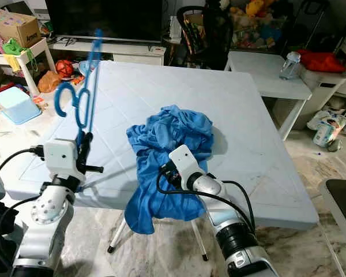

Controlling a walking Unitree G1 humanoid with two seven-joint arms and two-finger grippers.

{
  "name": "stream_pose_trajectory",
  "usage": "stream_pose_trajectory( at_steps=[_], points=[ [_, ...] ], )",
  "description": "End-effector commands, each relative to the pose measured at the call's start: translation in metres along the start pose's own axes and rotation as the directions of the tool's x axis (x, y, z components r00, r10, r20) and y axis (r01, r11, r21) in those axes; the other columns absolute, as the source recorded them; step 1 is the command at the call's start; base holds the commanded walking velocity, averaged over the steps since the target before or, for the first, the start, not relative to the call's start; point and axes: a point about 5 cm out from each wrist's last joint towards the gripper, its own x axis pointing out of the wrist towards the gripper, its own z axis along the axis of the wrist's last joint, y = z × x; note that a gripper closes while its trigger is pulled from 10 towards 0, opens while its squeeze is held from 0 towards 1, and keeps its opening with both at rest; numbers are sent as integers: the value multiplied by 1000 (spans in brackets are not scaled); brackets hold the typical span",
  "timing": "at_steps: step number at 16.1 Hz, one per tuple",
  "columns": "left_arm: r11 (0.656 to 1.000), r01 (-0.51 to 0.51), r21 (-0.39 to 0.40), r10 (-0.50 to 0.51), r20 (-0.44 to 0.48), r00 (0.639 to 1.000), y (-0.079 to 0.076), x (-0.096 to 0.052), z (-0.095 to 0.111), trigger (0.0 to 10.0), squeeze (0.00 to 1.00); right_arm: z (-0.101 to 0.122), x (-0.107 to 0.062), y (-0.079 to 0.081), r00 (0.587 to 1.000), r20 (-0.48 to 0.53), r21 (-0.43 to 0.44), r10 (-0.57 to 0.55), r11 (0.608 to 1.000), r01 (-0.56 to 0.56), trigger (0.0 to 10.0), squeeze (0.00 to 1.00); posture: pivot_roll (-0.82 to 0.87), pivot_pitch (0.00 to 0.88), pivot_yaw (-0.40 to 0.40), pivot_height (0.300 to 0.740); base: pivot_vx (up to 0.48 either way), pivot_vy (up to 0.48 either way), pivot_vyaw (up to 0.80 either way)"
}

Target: Hang hanger

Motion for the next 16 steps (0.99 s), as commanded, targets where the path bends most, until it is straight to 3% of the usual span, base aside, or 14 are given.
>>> stream_pose_trajectory(
  at_steps=[1, 7, 9, 11, 12, 14, 15, 16],
  points=[
    [1000, 15, -12, -16, -99, 995, -3, -7, -19, 10000, 0, -25, -5, -11, 991, -118, 12, -63, 998, 64, 0, 0, 13, 0, -67, 740, 0, 0, 0],
    [1000, -21, 1, 22, -93, 995, 6, -3, -17, 10000, 0, -22, -1, -22, 981, -111, 130, -158, 977, 172, 0, 0, 21, 0, -77, 740, 0, 0, 0],
    [1000, -30, -4, 30, -100, 995, 5, -4, -19, 10000, 0, -9, 6, -32, 974, -97, 199, -204, 955, 220, 0, 0, 15, 0, -76, 740, 0, 0, 0],
    [1000, -30, -9, 29, -99, 995, 2, -1, -20, 10000, 0, 40, 19, -52, 968, 5, 234, -253, 941, 244, 0, 0, 17, 0, -90, 740, 0, 0, 0],
    [999, -30, -9, 29, -98, 995, 1, -1, -21, 10000, 0, 53, 21, -55, 967, 34, 225, -251, 945, 237, 0, 0, 20, 0, -98, 740, 0, 0, 0],
    [999, -52, -14, 51, -84, 995, 1, 4, -20, 10000, 0, 119, 22, -77, 935, 170, 219, -311, 937, 272, 0, 0, 25, 0, -130, 740, 0, 0, 0],
    [998, -67, -17, 66, -78, 995, 1, 5, -20, 10000, 0, 148, 18, -85, 906, 248, 244, -345, 927, 286, 0, 0, 29, 0, -142, 740, 0, 0, 0],
    [995, -95, -16, 94, -72, 993, 2, 6, -19, 10000, 0, 194, 4, -99, 823, 391, 298, -412, 903, 311, 0, 0, 43, 0, -167, 740, 0, 0, 0]
  ],
)
